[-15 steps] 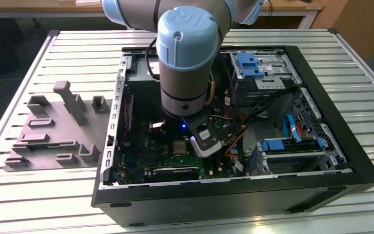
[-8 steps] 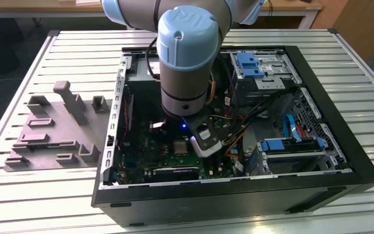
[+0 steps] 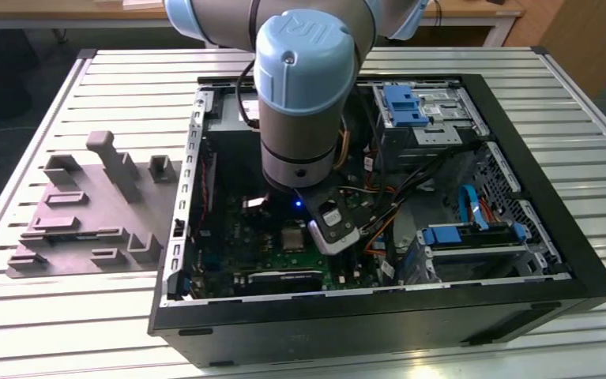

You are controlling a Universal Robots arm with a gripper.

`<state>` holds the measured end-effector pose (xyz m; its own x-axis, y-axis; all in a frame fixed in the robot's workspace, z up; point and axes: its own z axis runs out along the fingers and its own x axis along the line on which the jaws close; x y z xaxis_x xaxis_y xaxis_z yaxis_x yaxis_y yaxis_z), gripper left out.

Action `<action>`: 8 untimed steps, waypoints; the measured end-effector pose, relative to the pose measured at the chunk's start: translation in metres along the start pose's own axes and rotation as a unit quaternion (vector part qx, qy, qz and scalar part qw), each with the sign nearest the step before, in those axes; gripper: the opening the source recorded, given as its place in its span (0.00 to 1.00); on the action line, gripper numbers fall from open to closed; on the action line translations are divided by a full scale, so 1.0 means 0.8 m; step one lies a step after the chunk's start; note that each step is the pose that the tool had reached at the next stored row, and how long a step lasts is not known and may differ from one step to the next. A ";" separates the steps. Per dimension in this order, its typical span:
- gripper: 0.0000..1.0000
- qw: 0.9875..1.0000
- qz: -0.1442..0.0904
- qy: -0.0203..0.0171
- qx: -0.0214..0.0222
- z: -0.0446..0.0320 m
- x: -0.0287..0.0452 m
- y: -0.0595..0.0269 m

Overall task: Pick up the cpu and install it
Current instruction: 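Place the cpu into insertion slot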

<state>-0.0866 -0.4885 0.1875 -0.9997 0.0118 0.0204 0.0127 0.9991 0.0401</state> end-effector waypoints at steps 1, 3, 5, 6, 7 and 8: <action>0.48 1.000 0.000 0.000 0.000 -0.0007 0.0000 0.000; 0.48 1.000 0.000 0.000 0.000 -0.0014 -0.0001 0.000; 0.48 1.000 0.001 0.000 0.000 -0.0018 -0.0001 0.000; 0.48 1.000 0.002 0.000 0.000 -0.0019 -0.0001 0.000; 0.48 1.000 0.006 0.000 0.000 -0.0018 -0.0001 0.000; 0.48 1.000 0.010 0.000 0.000 -0.0017 -0.0001 0.000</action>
<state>-0.0865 -0.4885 0.1889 -0.9993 0.0320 0.0208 0.0328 0.9987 0.0396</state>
